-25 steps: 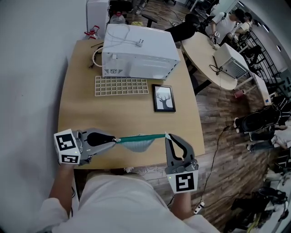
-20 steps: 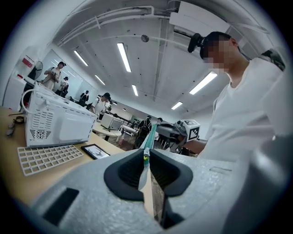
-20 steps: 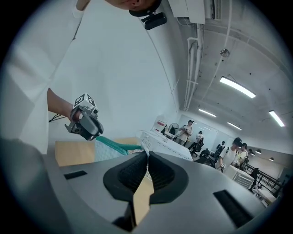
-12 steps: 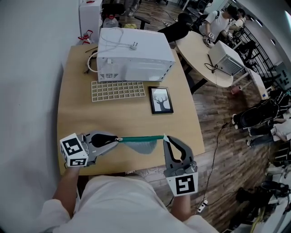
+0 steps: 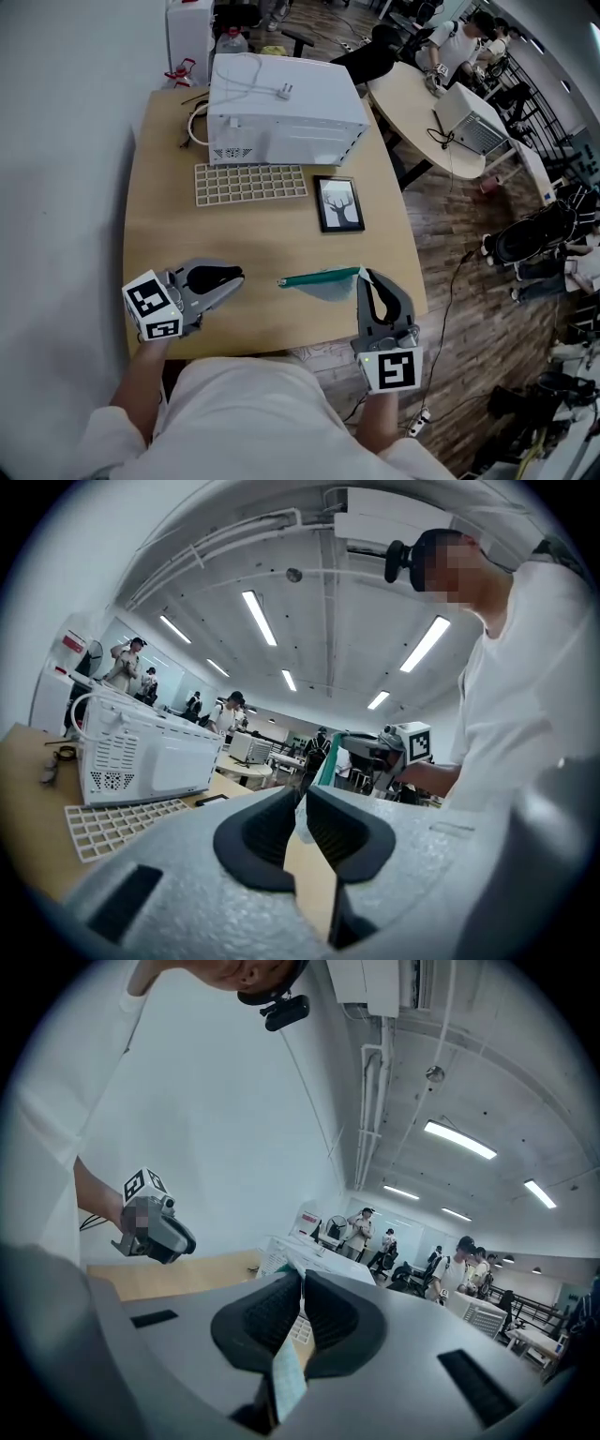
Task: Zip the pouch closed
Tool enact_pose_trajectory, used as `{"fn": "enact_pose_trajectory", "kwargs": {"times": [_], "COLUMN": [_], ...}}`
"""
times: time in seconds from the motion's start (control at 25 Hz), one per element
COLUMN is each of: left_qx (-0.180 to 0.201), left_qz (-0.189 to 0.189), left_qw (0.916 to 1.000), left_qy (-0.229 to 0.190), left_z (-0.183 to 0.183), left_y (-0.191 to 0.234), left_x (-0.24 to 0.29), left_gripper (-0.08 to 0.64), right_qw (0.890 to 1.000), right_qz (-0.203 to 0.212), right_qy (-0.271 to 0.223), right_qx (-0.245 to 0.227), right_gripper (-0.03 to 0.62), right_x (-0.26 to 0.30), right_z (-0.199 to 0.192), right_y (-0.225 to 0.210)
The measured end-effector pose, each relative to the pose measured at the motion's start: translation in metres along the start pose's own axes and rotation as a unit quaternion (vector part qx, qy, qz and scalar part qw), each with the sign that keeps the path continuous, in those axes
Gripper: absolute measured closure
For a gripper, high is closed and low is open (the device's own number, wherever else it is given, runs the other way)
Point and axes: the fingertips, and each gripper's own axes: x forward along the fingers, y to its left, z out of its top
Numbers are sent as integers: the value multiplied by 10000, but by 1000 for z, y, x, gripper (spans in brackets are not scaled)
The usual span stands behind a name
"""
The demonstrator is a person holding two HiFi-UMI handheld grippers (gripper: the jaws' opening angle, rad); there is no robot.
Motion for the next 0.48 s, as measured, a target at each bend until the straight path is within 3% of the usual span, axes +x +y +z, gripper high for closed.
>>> {"fn": "enact_pose_trajectory", "kwargs": {"times": [0.32,0.48], "left_qx": [386,724], "left_qz": [1121,1776], "left_qw": [9923,9796], "left_qy": [-349,-594], "left_z": [21,42], "left_y": [23,30], "left_x": [-23,-42], "left_gripper": [545,545], "right_qw": [9996,9982], "right_qz": [-176,-215], "right_qy": [-22,-121], "right_qx": [241,546], "right_gripper": [572,571], "right_x": [-4,-7], "right_z": [-10,-14], "right_y": [-22,-35]}}
